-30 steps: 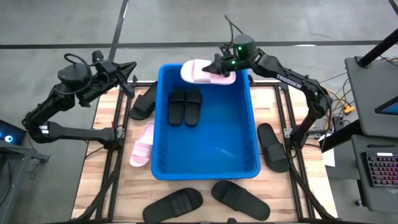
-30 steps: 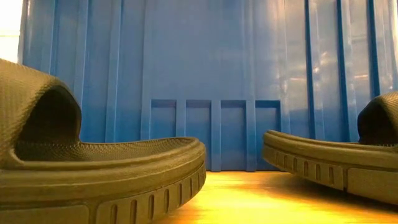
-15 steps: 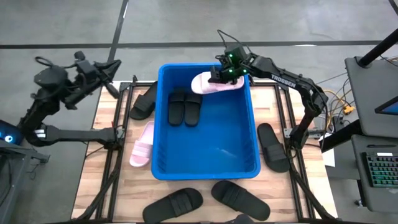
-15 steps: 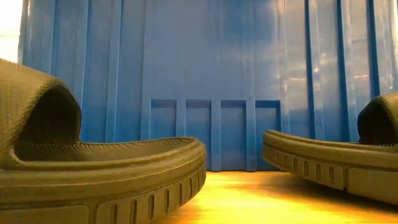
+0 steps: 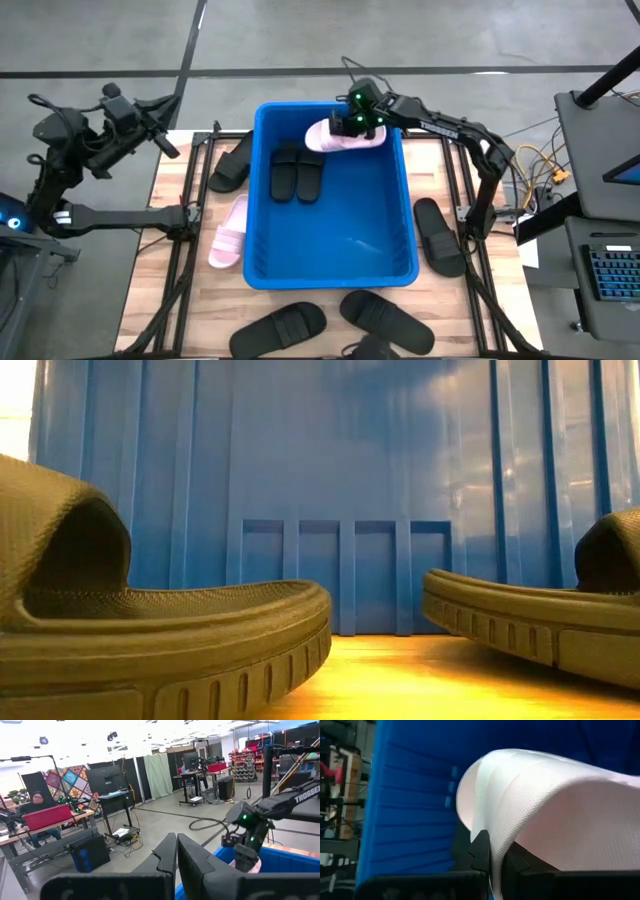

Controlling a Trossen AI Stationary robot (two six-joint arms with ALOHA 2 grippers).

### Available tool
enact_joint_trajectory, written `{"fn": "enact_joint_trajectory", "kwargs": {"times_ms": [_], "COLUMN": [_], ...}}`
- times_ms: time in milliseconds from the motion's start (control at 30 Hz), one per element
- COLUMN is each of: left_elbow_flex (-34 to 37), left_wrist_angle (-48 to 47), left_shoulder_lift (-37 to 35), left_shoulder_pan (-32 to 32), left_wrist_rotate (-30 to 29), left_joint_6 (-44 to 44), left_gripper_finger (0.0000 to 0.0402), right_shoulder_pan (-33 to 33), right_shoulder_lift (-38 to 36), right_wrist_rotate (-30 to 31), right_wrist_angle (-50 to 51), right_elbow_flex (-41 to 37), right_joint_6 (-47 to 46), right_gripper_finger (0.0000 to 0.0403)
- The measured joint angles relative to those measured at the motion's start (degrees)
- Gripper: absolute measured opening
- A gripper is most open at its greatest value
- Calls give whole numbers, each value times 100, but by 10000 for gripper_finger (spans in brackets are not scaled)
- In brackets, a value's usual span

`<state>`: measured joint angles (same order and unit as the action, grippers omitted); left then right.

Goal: Pick and place slides into bin
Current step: Put the pink slide into the blue bin

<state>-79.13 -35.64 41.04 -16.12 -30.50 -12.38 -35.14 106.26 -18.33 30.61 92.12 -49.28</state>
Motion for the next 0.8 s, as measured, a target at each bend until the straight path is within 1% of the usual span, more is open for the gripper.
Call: {"fn": "enact_joint_trajectory", "kwargs": {"times_ms": [100,267,467,633,800], "left_elbow_flex": [0,4,4,4,4], "left_wrist_angle": [-67,-142,-145,-144,-144], "left_shoulder_lift": [22,24,17,26,53], "left_shoulder_pan": [0,0,0,0,0], "left_wrist_rotate": [4,2,4,4,4], "left_joint_6": [4,17,17,17,17], "left_gripper_finger": [0,0,0,0,0], "right_shoulder_pan": [0,-1,0,80,403], "right_shoulder_lift": [144,166,157,155,148], "right_wrist_rotate": [127,924,1030,1122,1482], "right_wrist_angle": [142,338,300,200,-294], "right_elbow_flex": [-11,-11,-4,-16,-25], "right_joint_6": [-48,-6,-68,-696,-1869], "right_gripper_finger": [8,8,8,8,8]}}
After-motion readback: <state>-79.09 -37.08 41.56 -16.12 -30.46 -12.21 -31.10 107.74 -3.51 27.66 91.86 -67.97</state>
